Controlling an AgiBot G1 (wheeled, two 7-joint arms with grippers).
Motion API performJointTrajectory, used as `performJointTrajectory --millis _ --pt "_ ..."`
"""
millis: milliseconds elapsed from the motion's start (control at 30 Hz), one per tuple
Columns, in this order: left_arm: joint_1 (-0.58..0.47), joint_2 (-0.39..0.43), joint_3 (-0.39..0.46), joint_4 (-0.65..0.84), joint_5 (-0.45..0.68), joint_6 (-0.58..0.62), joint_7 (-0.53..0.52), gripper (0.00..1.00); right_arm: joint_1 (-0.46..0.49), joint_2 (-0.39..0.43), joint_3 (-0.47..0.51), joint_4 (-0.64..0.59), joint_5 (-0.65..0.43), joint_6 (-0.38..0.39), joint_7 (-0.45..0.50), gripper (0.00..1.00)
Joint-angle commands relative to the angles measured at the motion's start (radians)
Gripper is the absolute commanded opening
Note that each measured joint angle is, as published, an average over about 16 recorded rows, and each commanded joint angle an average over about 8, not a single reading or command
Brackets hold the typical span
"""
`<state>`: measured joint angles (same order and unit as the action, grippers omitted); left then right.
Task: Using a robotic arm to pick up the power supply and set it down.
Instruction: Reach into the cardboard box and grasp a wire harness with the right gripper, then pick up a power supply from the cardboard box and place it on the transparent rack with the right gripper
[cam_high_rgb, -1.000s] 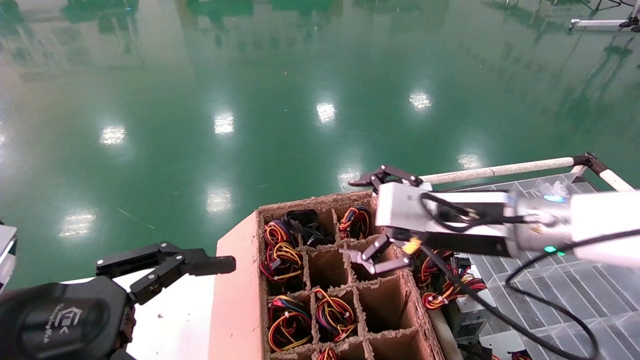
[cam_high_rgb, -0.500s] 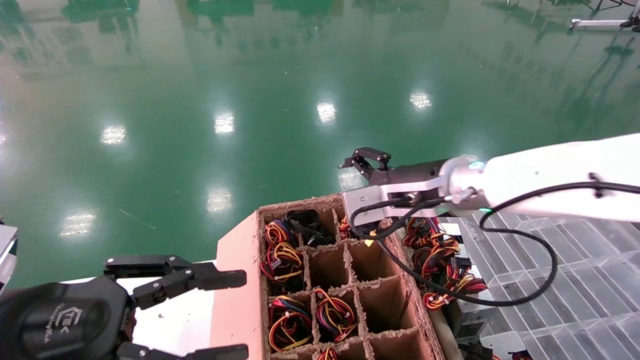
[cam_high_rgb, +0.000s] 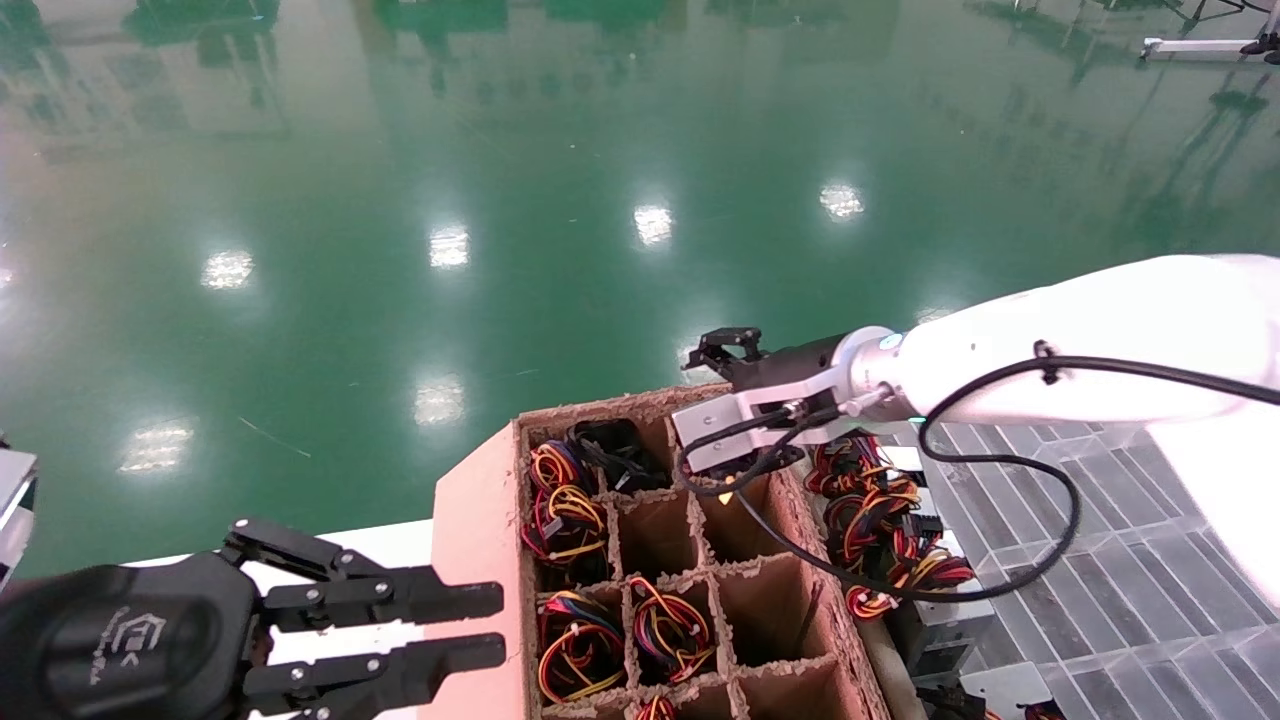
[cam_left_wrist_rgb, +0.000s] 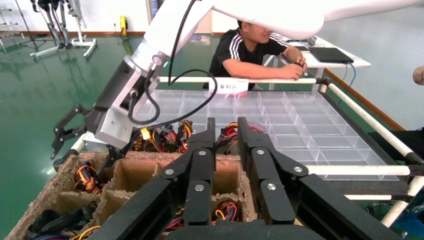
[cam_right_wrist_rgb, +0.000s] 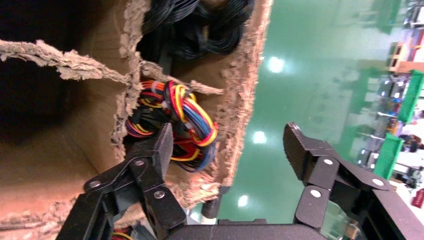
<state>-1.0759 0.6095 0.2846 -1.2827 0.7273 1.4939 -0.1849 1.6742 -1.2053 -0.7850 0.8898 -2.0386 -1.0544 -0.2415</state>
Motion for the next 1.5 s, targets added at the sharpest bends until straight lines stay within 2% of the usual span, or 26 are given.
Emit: performJointTrajectory --millis 33,367,800,1167,1500 --pt "0.0 0.0 0.0 0.0 0.0 0.0 0.0 0.0 0.005 -0.017 -0.007 -0.033 -0.012 0.009 -0.009 0.0" --pt "0.0 0.0 0.001 0.0 -0.001 0.0 0.0 0.0 0.031 -0.079 -0.022 -0.173 -0.026 0.034 -0.059 0.0" --pt "0.0 -0.001 0.002 0.0 -0.001 -0.001 0.001 0.0 0.054 -0.088 -0.022 -0.232 -0.02 0.027 -0.071 0.0" --pt "-0.001 -0.001 0.002 0.0 -0.002 -0.001 0.001 0.0 0.081 -0.06 -0.008 -0.201 -0.016 0.0 -0.009 0.0" --pt "-0.001 -0.001 0.003 0.0 -0.002 -0.001 0.002 0.0 0.139 0.02 0.043 -0.07 0.03 -0.08 0.12 0.0"
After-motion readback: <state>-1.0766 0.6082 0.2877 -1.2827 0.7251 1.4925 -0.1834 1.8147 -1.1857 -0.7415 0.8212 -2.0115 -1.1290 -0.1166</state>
